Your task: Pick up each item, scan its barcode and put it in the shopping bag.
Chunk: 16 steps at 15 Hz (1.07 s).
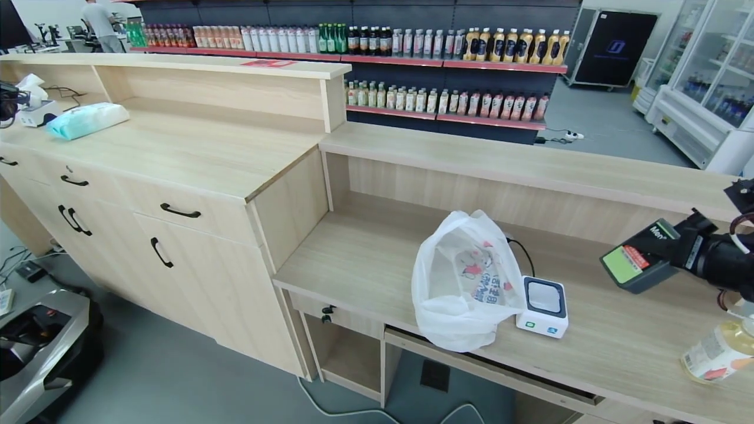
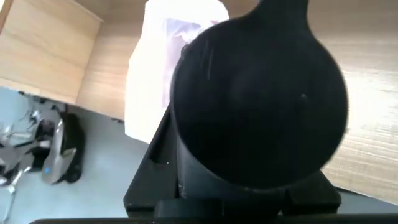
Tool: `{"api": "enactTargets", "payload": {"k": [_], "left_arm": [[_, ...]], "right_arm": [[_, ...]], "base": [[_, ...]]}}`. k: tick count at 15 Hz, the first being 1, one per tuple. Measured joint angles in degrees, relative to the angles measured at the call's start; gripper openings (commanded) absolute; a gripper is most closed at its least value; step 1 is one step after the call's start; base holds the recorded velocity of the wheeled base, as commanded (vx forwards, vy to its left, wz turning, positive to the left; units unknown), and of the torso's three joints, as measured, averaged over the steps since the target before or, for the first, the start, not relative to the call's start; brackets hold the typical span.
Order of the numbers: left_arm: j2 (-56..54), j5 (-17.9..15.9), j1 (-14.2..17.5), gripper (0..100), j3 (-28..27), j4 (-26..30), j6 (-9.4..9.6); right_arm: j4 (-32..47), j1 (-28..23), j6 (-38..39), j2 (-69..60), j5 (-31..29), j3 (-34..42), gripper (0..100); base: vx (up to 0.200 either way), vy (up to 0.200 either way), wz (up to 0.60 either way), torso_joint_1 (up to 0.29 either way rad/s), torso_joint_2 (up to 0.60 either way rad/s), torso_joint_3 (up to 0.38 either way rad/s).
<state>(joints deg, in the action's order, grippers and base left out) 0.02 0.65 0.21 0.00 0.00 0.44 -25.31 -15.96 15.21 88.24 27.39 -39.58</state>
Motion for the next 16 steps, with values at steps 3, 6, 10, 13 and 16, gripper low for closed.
{"api": "enactTargets", "payload": {"k": [3,6,10,13,16], "left_arm": [[0.0,0.0,0.0,0,0.0,0.0,0.00],[0.0,0.0,0.0,0,0.0,0.0,0.00],[0.0,0.0,0.0,0,0.0,0.0,0.00],[0.0,0.0,0.1,0,0.0,0.0,0.00],[0.0,0.0,0.0,0,0.0,0.0,0.00]], "right_arm": [[-0.4,-5.6,-6.2,7.4,12.3,-2.5,0],[-1.8,-8.6,-10.7,13.6,16.9,-4.5,0],[-10.9,-8.9,-11.2,20.3,16.8,-5.6,0],[-13.7,-7.9,-11.5,23.2,16.5,-5.8,0],[-17.1,-7.2,-12.0,25.6,14.2,-5.2,0]], "base": [[0.000,0.000,0.00,0.000,0.00,0.000],[0.000,0.000,0.00,0.000,0.00,0.000],[0.000,0.000,0.00,0.000,0.00,0.000],[0.000,0.000,0.00,0.000,0.00,0.000],[0.000,0.000,0.00,0.000,0.00,0.000]]}}
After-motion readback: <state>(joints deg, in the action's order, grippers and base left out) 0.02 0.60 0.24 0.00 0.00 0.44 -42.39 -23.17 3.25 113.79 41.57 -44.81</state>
